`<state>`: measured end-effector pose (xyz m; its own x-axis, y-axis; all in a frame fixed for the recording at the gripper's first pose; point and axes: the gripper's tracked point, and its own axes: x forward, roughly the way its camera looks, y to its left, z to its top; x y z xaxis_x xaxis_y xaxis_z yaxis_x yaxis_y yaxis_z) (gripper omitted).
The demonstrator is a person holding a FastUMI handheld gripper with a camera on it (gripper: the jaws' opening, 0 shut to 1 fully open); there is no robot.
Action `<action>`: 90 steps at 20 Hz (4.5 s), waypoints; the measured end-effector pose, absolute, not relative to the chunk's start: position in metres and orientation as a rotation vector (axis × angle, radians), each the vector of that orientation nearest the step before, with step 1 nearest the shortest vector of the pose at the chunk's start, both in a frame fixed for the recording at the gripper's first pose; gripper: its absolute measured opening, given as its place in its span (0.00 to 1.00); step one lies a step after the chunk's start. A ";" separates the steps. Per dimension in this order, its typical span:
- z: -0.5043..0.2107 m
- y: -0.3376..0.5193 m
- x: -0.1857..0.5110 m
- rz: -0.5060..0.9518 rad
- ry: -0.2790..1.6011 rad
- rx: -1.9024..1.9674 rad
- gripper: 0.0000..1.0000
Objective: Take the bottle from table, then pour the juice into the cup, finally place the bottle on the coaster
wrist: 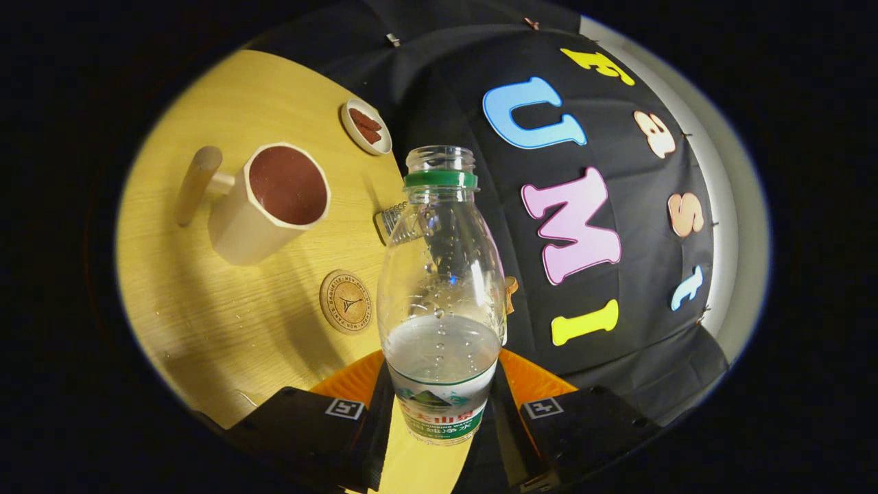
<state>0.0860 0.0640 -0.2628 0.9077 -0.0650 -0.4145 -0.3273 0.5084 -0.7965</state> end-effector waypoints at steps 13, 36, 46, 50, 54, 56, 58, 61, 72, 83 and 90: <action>-0.277 0.064 0.096 0.222 0.471 -1.271 0.69; -0.260 0.077 0.121 0.272 0.339 -1.543 0.68; -0.252 0.079 0.130 0.288 0.290 -1.609 0.68; -0.248 0.079 0.132 0.298 0.273 -1.634 0.68; -0.244 0.080 0.135 0.298 0.252 -1.661 0.68; -0.240 0.081 0.136 0.292 0.233 -1.681 0.68; -0.236 0.082 0.138 0.288 0.217 -1.695 0.68; -0.235 0.083 0.141 0.290 0.211 -1.704 0.68; -0.230 0.095 0.143 0.328 0.137 -1.801 0.68; -0.217 0.108 0.142 0.339 0.033 -1.923 0.68; -0.212 0.115 0.138 0.372 -0.037 -2.003 0.68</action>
<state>0.1382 0.1149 -0.2120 0.9513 0.1890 -0.2438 -0.1368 -0.4499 -0.8825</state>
